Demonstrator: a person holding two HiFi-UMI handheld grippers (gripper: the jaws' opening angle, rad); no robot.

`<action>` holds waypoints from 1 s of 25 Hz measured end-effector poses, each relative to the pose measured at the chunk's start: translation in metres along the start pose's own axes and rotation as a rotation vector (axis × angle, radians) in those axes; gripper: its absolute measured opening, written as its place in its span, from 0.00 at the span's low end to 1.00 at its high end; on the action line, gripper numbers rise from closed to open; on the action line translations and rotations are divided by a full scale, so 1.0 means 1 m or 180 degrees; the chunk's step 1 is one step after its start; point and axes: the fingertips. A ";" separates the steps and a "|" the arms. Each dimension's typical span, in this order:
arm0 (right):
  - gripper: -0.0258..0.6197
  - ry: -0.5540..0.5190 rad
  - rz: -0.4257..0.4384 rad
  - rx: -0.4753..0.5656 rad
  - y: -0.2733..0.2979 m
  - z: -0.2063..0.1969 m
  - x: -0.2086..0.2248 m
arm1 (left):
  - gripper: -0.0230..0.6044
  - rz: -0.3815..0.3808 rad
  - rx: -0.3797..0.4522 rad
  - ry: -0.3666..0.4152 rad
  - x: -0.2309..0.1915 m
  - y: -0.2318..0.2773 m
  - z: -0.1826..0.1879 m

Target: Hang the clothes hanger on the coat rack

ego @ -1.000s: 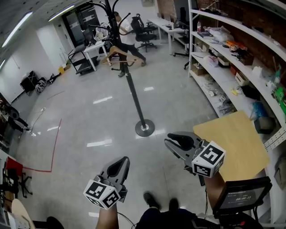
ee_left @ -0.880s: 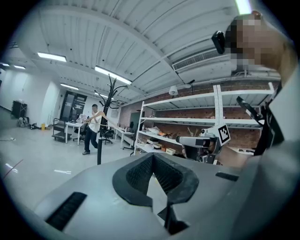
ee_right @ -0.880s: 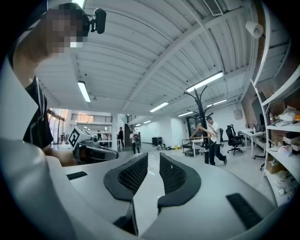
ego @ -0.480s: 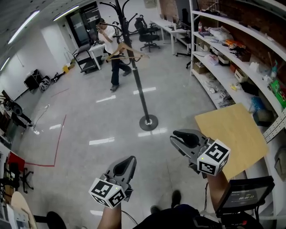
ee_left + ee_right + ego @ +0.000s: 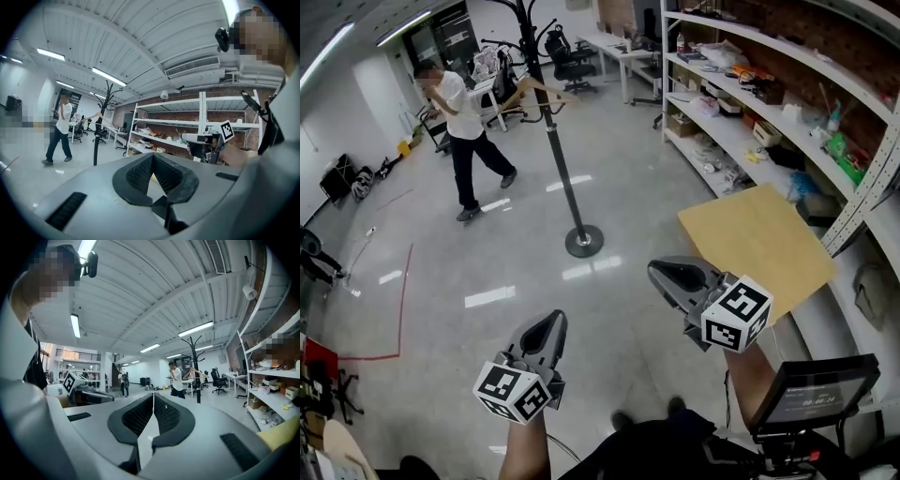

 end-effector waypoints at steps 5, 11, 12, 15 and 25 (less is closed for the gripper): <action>0.05 -0.0097 0.0017 0.0004 -0.013 0.006 0.007 | 0.04 0.0024 0.0039 0.0042 0.019 0.003 0.009; 0.05 -0.0039 -0.0025 0.0023 -0.021 0.011 0.026 | 0.04 -0.0006 0.0056 0.0122 0.036 0.016 0.008; 0.05 -0.0058 -0.0023 0.0022 -0.021 0.012 0.027 | 0.04 0.0004 0.0065 0.0123 0.036 0.017 0.008; 0.05 -0.0073 0.0004 0.0037 -0.023 0.013 0.030 | 0.04 0.0043 0.0077 0.0137 0.036 0.022 0.009; 0.05 -0.0107 -0.0012 0.0085 -0.025 0.022 0.037 | 0.04 0.0124 0.0158 0.0167 0.034 0.023 0.021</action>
Point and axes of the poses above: the fingertips, and each gripper's own axes: y forward along the fingers, x to its right, z out of its top, and after that the axes turned 15 degrees about -z, right-handed
